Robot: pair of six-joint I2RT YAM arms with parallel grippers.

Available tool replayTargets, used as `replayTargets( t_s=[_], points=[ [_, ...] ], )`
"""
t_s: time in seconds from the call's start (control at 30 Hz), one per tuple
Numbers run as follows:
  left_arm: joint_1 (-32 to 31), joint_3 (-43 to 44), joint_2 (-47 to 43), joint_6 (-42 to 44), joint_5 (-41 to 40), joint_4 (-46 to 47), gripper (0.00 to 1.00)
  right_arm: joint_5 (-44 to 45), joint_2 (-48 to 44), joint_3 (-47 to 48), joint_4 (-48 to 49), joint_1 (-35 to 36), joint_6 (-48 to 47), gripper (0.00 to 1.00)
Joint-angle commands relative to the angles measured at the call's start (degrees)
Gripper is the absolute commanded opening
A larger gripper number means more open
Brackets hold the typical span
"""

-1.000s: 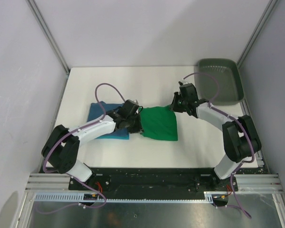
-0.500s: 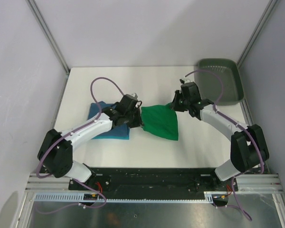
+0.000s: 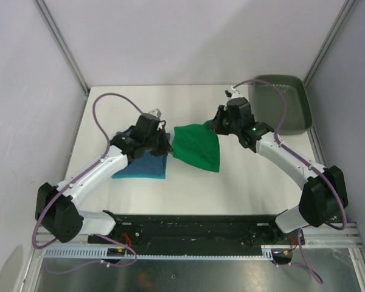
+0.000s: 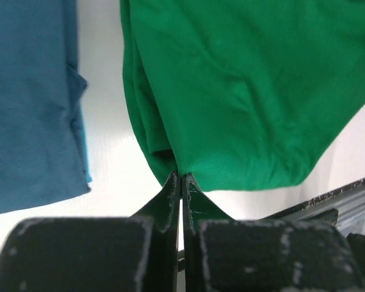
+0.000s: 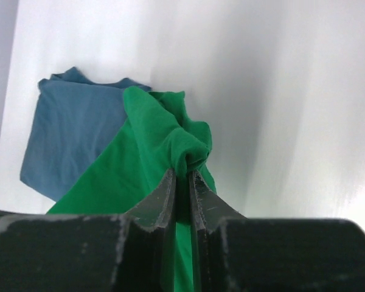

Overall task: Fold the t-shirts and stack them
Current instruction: Put the neatly folded tshirt into the corner of the board with both arms

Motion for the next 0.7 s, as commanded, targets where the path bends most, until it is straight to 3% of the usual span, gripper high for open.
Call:
replayTargets(
  t_s=[0.0,0.37,0.67],
  points=[
    [4.6,0.2,-5.3,3.0,-1.0,-2.0,0.00,3.8,1.9,5.6,4.0,3.8,2.2,0.00],
    [20.2,-3.0,-13.0,9.7,2.6,-6.4,0.00,7.2,12.1,16.2,7.2,11.4,4.6,0.00],
    [31.0,-6.5,-14.8,14.8,2.9,-7.1,0.00,8.9,25.0,31.0,4.3,16.9,4.1,0.00]
  ],
)
